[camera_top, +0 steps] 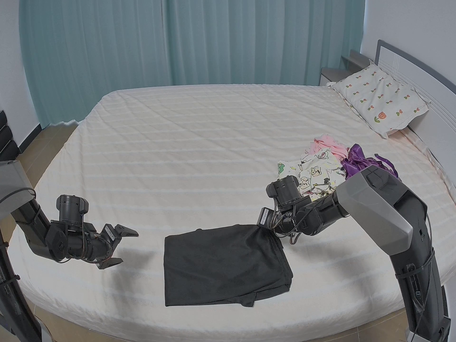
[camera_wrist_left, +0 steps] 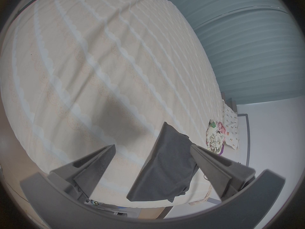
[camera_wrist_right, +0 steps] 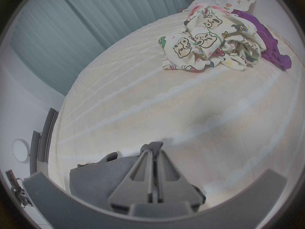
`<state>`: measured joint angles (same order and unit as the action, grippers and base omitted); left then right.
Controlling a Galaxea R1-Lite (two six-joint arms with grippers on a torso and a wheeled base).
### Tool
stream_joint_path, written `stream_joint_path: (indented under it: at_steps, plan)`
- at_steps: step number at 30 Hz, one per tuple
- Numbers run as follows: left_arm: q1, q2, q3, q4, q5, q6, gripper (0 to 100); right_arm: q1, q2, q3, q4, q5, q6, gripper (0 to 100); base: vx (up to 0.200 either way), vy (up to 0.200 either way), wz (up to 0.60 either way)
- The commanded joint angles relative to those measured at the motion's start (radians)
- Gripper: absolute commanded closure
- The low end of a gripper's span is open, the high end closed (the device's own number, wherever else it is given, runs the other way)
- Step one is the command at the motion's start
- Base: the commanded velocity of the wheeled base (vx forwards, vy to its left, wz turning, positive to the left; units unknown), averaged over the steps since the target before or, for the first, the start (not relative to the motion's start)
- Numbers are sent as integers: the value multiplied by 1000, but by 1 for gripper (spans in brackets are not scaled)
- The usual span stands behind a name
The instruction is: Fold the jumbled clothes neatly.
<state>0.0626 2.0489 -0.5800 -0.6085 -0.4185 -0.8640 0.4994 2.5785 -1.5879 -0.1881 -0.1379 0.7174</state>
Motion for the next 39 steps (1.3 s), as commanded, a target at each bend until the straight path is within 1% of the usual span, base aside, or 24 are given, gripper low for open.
stream_joint_path:
  at_steps: [1,6,7,17,18,24,26,28,29,30,32,35,36,37,39]
  plan:
    - [0,0,0,0,0,0,0,-10,-3,-1,-1,0,5,100,0,0,0]
    - [0,0,0,0,0,0,0,-16,-4,0,-1,0,23,100,0,0,0]
    - [0,0,0,0,0,0,0,-27,-3,-1,-1,0,30,100,0,0,0]
    - [-1,0,0,0,0,0,0,-38,6,0,-5,9,33,100,0,0,0]
    - [0,0,0,0,0,0,0,-39,6,2,-8,7,34,0,0,0,0]
    - [0,0,0,0,0,0,0,-53,-18,23,-2,3,39,0,0,0,0]
    - [-1,0,0,0,0,0,0,-64,-52,80,-5,1,22,0,0,0,0]
    - [0,0,0,0,0,0,0,-67,-100,151,-14,14,-10,0,0,0,0]
    - [0,0,0,0,0,0,0,-67,-100,151,-14,14,-10,0,0,0,0]
    - [0,0,0,0,0,0,0,-67,-153,247,-19,44,-70,0,0,0,0]
    - [0,0,-1,0,0,0,0,-68,-205,367,-60,106,-164,0,0,0,0]
    - [0,0,0,0,0,-1,0,-70,-250,529,-194,188,-271,0,0,0,0]
    - [0,0,0,0,-2,-1,0,-68,-251,549,-214,196,-282,0,0,0,0]
    - [0,0,0,0,0,-1,0,-65,-253,609,-278,212,-316,0,0,0,0]
    - [0,-1,0,0,0,-1,0,-59,-248,664,-338,219,-342,0,0,0,0]
